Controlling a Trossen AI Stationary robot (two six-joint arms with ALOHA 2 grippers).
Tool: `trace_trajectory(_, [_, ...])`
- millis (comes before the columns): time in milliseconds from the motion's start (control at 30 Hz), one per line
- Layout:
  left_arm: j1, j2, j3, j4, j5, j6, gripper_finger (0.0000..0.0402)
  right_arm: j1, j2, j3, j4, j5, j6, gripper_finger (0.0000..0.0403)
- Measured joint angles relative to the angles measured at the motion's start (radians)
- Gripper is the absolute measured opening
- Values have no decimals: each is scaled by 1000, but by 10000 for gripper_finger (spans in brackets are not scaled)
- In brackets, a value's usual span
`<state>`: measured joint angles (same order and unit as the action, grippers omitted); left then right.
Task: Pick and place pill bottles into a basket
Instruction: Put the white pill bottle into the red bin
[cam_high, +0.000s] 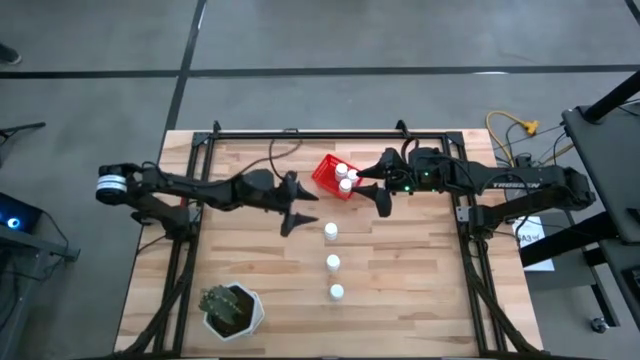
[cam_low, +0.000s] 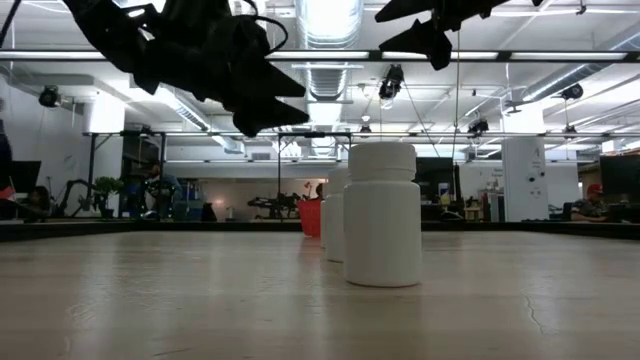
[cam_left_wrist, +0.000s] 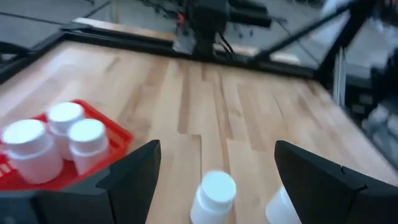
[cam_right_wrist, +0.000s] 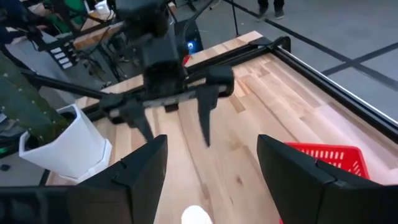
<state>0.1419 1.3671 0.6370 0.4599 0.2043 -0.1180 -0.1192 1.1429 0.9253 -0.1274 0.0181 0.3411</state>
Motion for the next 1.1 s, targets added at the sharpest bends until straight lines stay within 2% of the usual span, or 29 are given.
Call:
trace_trajectory(367, [-54, 132, 39, 2, 0, 20, 297, -2, -5, 0, -5, -18, 6, 237])
trace_trajectory(767, [-54, 138, 57, 1, -18, 20, 297, -2, -5, 0, -20, -68, 26, 237])
trace_trajectory(867, [-54, 136, 56, 2, -51, 15, 297, -2, -5, 0, -28, -76, 26, 237])
trace_trajectory(1033, [-49, 119, 33, 3, -203, -107, 297, -2, 3, 0, -77, -78, 25, 237])
trace_trajectory(1100, [-49, 103, 20, 2, -223, -114, 297, -2, 12, 0, -95, -79, 22, 237])
